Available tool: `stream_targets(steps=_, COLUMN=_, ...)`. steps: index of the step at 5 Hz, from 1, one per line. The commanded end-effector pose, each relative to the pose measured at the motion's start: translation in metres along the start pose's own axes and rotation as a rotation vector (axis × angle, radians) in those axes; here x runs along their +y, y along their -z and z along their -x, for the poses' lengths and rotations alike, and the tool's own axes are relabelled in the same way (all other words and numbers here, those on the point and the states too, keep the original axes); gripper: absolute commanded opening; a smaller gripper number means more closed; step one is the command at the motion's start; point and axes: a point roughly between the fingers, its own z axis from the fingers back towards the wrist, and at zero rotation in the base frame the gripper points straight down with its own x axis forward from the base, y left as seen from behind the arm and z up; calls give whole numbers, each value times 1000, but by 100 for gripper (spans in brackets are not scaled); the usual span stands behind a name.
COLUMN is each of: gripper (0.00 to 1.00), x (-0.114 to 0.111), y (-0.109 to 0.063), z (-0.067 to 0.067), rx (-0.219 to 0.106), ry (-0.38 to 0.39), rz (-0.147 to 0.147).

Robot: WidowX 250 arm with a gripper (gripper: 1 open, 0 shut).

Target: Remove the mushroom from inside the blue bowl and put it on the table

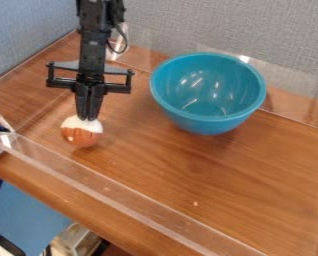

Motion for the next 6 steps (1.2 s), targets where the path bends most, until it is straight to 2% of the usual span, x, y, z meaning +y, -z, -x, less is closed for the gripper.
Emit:
stream_targets(steps=1, gripper=0, x=2, y=-13, z=-7, rx=-30, ry=-110, rz=47)
stream_targets(steps=2, gripper=0, x=1, y=-7, z=-10, rx=-8, ry=-187, rz=60)
stream_targets(steps=3, gripper=0, x=-3, y=-8, z=-6, rx=13, ry=-271, rz=77)
stream_targets(steps=6, gripper=0, x=-12, y=-6, z=6, rx=36, ry=-431, rz=110)
